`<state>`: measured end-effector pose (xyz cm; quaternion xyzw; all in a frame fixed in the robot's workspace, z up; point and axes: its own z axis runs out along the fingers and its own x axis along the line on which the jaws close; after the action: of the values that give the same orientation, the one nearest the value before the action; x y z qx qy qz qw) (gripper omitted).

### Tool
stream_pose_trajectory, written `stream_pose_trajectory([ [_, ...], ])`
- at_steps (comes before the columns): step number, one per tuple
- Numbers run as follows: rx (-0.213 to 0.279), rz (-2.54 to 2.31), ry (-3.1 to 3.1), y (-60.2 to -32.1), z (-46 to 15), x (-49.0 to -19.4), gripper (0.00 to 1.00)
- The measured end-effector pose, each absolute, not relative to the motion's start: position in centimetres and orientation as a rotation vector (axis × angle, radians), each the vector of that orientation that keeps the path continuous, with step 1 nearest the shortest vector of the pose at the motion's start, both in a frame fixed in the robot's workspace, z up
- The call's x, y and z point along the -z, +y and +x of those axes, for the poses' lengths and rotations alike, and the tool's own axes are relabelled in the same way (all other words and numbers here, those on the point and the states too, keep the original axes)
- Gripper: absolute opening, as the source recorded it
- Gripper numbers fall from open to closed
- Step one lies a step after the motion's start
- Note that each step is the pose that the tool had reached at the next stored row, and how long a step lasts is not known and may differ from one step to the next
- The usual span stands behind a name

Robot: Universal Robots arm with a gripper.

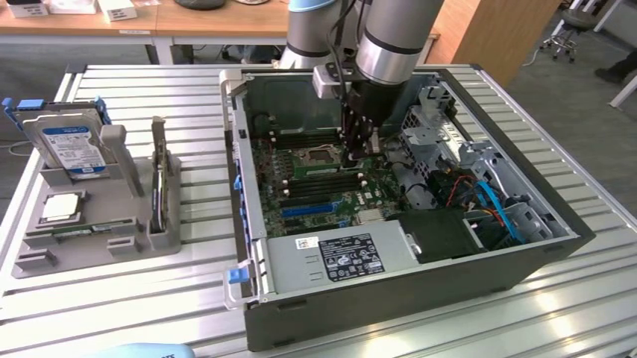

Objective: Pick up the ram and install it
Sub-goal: 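Insert the ram into the slot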

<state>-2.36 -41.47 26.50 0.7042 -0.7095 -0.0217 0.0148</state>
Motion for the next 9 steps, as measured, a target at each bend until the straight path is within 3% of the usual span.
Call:
stream_pose_trajectory([
  [9,0.068,2.192,-2.208,-41.66,-2.37,-26.5,0.12],
])
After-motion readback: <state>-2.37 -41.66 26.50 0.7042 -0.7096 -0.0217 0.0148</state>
